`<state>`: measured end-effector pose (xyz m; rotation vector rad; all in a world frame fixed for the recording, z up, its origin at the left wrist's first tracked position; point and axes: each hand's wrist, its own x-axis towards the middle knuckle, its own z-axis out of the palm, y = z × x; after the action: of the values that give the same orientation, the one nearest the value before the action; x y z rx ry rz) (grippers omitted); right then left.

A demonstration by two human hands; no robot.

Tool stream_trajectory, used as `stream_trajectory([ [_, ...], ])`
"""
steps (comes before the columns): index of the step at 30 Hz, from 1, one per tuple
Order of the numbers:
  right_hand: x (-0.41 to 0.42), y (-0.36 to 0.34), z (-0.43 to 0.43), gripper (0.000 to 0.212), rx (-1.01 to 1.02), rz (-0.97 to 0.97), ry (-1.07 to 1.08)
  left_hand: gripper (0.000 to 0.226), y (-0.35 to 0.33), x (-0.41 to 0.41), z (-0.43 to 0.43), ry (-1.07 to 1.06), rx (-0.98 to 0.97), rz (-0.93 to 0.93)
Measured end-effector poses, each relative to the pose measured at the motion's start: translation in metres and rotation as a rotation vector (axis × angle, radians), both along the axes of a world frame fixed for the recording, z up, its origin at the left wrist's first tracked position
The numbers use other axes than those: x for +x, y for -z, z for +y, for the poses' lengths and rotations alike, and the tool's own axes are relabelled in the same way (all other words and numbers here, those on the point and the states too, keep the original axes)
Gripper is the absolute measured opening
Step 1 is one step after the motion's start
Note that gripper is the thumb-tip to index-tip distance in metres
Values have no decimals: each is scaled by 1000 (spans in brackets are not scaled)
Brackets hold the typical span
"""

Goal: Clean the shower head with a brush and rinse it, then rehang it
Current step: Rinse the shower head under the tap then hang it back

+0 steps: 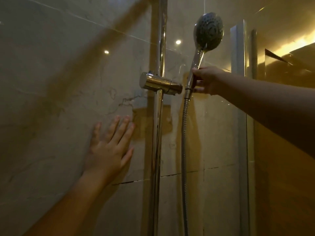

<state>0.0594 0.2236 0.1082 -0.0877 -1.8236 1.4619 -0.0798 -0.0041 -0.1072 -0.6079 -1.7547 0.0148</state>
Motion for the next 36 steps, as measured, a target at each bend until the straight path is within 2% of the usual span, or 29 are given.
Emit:
stream_trajectory([
  [3,-5,-13,-7,24,-11,-2,20,65,-1,-1,-1,6,-5,-8],
  [6,-7,-22,-17,18,7,-3,26,64,-1,-1,-1,7,-7,-16],
  [20,-16,-48,-34,19,36,5,17,64,-2,1,-1,-3,0,-22],
  [26,-15,-44,-40,20,99,-8,-27,65,-2,0,-1,8,3,-26],
  [29,-14,-36,-38,28,122,-7,-42,65,-2,1,-1,6,1,-25],
  [33,-14,-28,-36,13,127,23,-86,64,-2,2,-2,6,-1,-30],
  [36,-15,-27,-32,19,141,30,-97,64,-1,2,-2,8,1,-35],
])
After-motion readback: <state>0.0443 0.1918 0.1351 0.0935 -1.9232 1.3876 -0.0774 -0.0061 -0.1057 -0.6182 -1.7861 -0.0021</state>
